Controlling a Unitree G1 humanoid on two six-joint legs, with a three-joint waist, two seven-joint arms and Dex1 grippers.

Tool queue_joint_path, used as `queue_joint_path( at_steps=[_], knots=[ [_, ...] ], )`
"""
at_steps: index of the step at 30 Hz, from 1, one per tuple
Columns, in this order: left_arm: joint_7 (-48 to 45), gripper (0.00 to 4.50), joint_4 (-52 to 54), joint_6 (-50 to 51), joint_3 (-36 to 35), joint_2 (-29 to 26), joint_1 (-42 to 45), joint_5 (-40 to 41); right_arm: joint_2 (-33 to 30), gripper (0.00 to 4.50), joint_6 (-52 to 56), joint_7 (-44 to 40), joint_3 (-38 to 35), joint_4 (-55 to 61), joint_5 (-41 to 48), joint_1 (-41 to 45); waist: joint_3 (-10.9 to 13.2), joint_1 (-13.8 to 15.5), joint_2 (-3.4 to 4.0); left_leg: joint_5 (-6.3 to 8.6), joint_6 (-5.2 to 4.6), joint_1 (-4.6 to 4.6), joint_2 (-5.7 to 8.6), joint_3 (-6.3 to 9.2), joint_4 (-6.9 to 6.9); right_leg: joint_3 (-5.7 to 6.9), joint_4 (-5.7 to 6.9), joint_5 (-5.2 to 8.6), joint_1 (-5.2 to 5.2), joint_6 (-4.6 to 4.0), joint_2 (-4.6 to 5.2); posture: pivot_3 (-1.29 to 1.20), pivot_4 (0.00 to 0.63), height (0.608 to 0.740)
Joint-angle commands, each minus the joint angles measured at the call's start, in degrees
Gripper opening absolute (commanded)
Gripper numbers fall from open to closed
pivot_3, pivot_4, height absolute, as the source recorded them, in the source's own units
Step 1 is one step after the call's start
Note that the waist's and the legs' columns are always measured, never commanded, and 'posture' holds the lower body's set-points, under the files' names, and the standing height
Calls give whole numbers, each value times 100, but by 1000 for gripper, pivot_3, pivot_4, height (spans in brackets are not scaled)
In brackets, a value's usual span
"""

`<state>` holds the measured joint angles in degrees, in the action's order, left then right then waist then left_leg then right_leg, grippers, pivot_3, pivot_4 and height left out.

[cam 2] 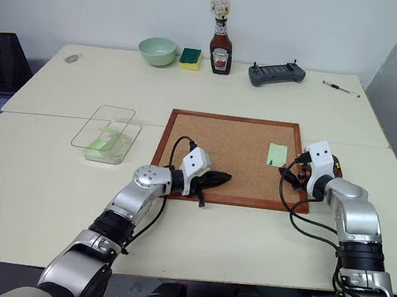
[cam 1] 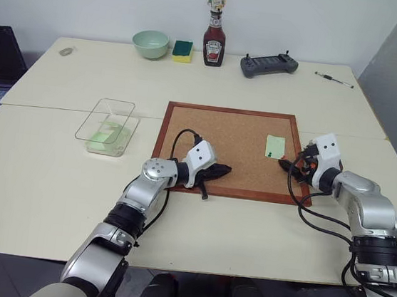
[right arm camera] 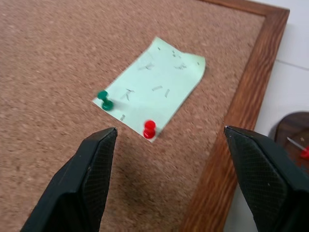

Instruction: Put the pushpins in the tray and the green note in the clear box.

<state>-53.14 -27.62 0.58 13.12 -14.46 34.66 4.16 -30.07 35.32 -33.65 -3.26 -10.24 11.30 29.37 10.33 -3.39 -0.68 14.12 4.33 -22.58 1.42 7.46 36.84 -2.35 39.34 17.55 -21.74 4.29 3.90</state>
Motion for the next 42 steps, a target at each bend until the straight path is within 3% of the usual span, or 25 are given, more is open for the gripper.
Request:
queue_joint_path(
  at_steps=[1,17,33,42],
  knots=[
    [-10,0,-70,35,76,-44,-121,-107,45,3296,-239,52,-53,-34,-15,200,0,-2,0,0,0,0,0,-1,0,-1,0,0,0,0,0,0,150,740],
    [4,0,-64,6,108,-34,-126,-147,45,43,-154,-79,-119,113,160,183,0,1,0,0,0,-1,1,1,0,0,0,0,1,0,0,0,150,740],
    [0,0,-132,-32,115,-4,-125,-150,-143,43,113,-138,-445,1143,557,-131,0,7,0,0,0,0,1,2,0,1,-1,0,1,0,0,0,150,740],
    [-3,0,-232,-100,121,13,-78,-169,-1163,43,-669,-146,-238,781,-253,-219,0,20,1,1,-1,-2,4,0,0,1,-4,0,1,1,2,0,150,740]
  ],
)
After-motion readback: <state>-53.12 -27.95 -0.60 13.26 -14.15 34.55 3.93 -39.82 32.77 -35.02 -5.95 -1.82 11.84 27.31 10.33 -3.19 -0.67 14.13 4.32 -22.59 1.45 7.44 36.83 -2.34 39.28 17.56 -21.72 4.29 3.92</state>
